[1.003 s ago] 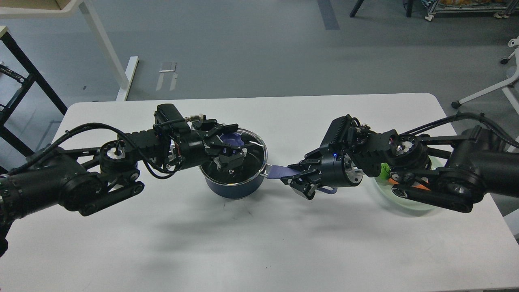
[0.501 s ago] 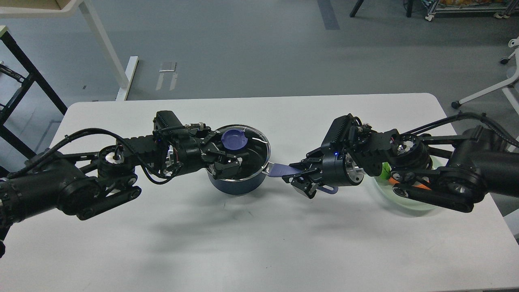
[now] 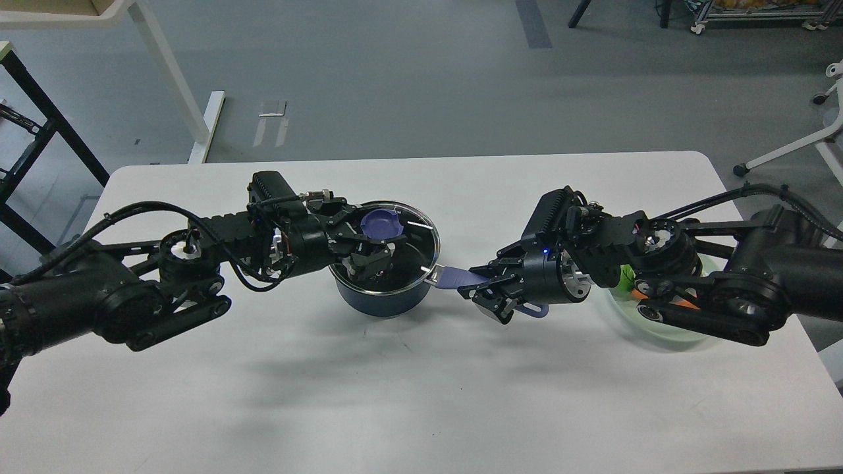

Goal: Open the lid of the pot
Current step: 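Lift the glass lid off the pot with the left gripper, then lower the lid onto the table beside the pot and release it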

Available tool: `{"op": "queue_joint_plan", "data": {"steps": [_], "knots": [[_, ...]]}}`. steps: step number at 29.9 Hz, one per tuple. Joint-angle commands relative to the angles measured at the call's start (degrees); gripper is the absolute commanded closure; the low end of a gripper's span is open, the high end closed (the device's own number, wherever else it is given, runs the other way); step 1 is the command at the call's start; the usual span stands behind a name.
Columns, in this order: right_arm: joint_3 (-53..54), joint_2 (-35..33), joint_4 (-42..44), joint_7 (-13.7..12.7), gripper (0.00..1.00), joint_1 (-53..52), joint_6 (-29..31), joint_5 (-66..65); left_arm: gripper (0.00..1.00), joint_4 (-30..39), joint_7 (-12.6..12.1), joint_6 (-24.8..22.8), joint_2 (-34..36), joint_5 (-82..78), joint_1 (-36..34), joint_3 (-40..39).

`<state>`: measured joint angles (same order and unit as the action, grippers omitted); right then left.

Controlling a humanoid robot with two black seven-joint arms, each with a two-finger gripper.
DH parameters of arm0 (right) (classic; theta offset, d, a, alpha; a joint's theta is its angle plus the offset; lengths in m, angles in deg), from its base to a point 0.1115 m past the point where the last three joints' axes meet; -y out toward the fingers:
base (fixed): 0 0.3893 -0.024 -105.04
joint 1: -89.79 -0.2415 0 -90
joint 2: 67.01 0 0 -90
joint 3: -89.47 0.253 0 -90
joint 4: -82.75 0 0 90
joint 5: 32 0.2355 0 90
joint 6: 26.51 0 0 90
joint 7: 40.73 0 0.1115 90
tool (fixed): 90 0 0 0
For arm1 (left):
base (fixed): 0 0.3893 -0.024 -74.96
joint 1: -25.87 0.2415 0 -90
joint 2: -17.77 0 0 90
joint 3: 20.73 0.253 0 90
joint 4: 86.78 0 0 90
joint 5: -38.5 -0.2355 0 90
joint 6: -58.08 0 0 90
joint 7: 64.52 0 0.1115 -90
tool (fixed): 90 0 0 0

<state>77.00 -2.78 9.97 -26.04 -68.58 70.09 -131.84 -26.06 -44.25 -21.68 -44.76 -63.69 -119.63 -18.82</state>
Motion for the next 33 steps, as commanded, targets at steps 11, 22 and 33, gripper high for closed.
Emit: {"op": "queue_joint_plan", "data": {"steps": [11, 22, 33], "knots": [[0.0, 0.4, 0.1, 0.0, 0.73, 0.0, 0.0, 0.1, 0.48, 0.7, 0.3, -0.2, 3.2, 2.2, -2.2, -0.3], [0.0, 0.4, 0.1, 0.0, 0.72, -0.5, 0.0, 0.3, 0.48, 4.8, 2.2, -0.7, 18.4, 6.7, -3.4, 0.5], [0.0, -0.3, -0.2, 0.0, 0.72, 0.2, 0.0, 0.3, 0.48, 3.4, 2.6, 0.2, 25.8, 9.4, 5.7, 2.1]]}}
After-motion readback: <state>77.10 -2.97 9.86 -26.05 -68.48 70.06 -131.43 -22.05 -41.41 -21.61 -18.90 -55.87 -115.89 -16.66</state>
